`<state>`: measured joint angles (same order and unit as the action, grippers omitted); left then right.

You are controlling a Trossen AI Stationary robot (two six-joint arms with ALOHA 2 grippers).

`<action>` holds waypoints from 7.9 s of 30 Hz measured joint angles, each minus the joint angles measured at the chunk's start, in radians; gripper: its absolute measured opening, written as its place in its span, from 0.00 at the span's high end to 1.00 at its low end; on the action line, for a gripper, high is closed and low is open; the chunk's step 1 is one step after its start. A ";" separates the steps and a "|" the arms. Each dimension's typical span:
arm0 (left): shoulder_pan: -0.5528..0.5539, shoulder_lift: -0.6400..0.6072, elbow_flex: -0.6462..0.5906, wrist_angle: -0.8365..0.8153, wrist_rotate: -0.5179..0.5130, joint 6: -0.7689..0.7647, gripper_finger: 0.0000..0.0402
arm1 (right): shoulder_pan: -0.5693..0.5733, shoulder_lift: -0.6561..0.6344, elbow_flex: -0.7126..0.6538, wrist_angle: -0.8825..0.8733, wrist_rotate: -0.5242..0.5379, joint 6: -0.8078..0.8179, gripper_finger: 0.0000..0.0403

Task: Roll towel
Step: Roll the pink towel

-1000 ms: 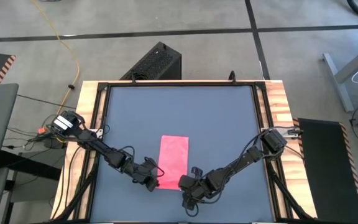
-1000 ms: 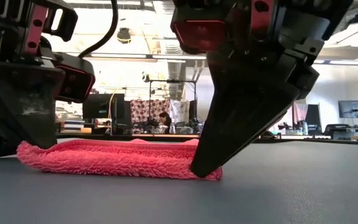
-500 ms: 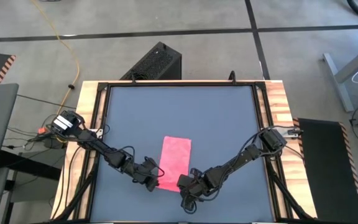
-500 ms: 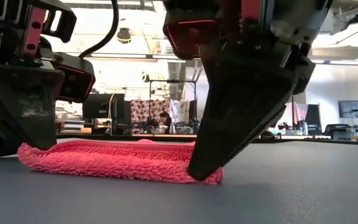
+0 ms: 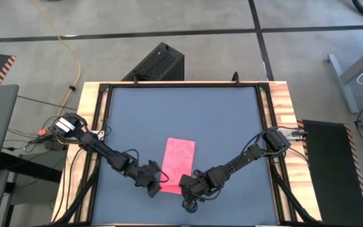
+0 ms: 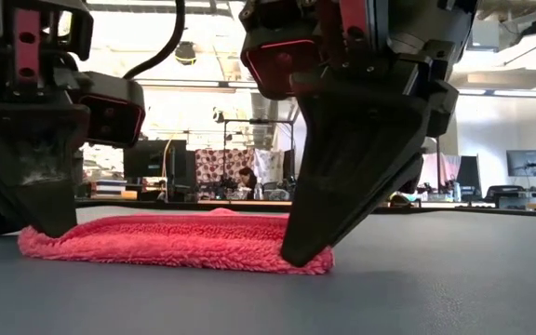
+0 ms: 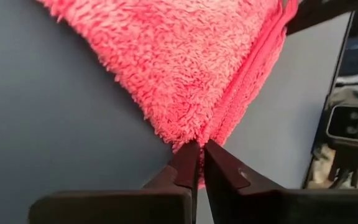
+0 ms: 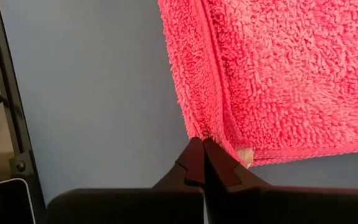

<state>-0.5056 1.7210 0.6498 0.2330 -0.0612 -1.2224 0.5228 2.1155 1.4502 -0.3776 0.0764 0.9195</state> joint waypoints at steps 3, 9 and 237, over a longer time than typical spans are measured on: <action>0.000 0.001 0.016 -0.013 -0.007 0.045 0.91 | 0.000 -0.001 0.000 -0.001 -0.002 0.000 0.97; 0.002 0.001 0.028 -0.022 -0.015 0.065 0.75 | 0.000 -0.002 0.000 0.001 -0.003 0.000 0.97; -0.227 0.092 0.393 -0.511 -0.327 0.662 1.00 | -0.067 -0.040 0.000 0.082 -0.212 0.185 0.97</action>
<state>-0.7329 1.8126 1.0428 -0.2783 -0.3880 -0.5604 0.4553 2.0754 1.4502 -0.2955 -0.1352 1.1045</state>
